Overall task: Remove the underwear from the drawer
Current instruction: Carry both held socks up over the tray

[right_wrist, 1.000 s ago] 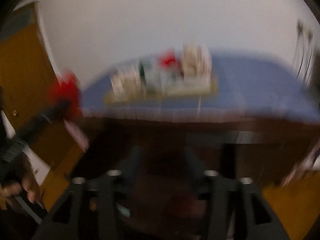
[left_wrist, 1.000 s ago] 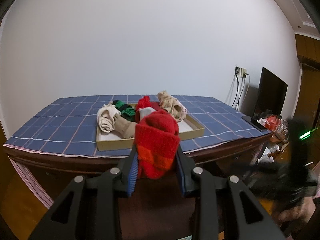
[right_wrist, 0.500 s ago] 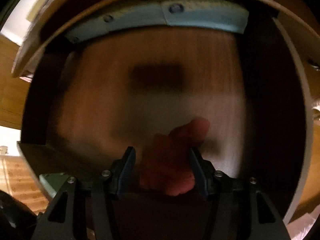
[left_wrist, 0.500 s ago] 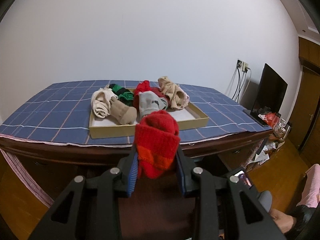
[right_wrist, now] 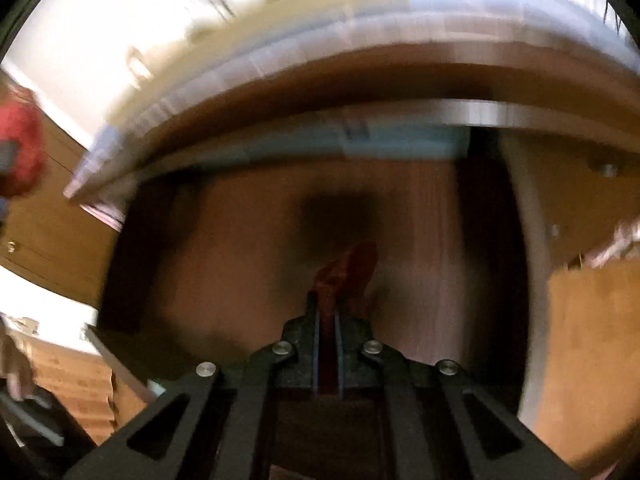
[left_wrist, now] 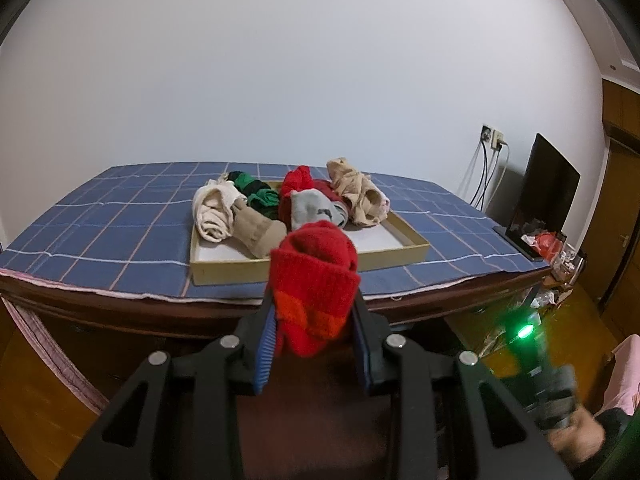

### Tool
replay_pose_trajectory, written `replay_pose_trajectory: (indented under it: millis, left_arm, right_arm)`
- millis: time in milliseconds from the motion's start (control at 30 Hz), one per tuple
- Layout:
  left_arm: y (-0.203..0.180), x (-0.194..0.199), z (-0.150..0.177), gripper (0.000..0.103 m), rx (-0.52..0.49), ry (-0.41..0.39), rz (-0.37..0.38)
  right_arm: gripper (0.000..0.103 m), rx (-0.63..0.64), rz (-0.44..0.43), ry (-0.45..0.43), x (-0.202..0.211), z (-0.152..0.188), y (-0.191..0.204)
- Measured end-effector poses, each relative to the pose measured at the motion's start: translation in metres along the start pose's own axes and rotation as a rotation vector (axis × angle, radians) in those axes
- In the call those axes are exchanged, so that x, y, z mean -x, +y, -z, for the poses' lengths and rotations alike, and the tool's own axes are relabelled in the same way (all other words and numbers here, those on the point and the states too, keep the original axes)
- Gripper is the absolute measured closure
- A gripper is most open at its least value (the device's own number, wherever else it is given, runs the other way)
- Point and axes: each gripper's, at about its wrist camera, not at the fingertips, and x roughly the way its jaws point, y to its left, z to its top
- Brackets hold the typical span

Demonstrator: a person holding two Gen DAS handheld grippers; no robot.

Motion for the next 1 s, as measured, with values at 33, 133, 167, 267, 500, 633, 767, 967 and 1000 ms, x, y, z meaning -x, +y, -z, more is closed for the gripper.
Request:
replay_pose_trajectory:
  millis: [33, 133, 167, 267, 500, 633, 767, 967, 1000]
  left_arm:
    - [0.0, -0.001, -0.002, 0.071, -0.001, -0.002, 0.0]
    - [-0.002, -0.004, -0.009, 0.071, -0.008, -0.011, 0.004]
    - [-0.002, -0.005, -0.012, 0.071, -0.011, -0.014, 0.004]
    - [-0.003, -0.011, -0.023, 0.071, -0.017, -0.019, 0.008]
    - [-0.017, -0.023, -0.056, 0.071, -0.064, -0.074, 0.018]
    - [-0.026, -0.04, -0.074, 0.071, -0.081, -0.085, 0.037]
    - [-0.034, -0.068, -0.082, 0.071, -0.078, -0.06, 0.049]
    - [-0.053, -0.11, -0.087, 0.071, -0.091, -0.022, 0.032]
    - [-0.056, -0.116, -0.088, 0.071, -0.091, -0.015, 0.024]
  right_arm:
    - [0.096, 0.016, -0.006, -0.046, 0.014, -0.005, 0.006]
    - [0.096, 0.053, -0.02, -0.143, 0.038, -0.02, 0.017]
    - [0.096, 0.061, -0.03, -0.174, 0.048, -0.024, 0.021]
    - [0.096, 0.096, -0.056, -0.282, 0.086, -0.047, 0.038]
    - [0.096, 0.172, -0.042, -0.496, 0.134, -0.106, 0.068]
    - [0.096, 0.177, -0.001, -0.558, 0.137, -0.137, 0.07]
    - [0.096, 0.172, 0.044, -0.586, 0.126, -0.156, 0.062]
    - [0.096, 0.182, 0.119, -0.551, 0.099, -0.173, 0.048]
    - [0.096, 0.181, 0.129, -0.547, 0.095, -0.175, 0.044]
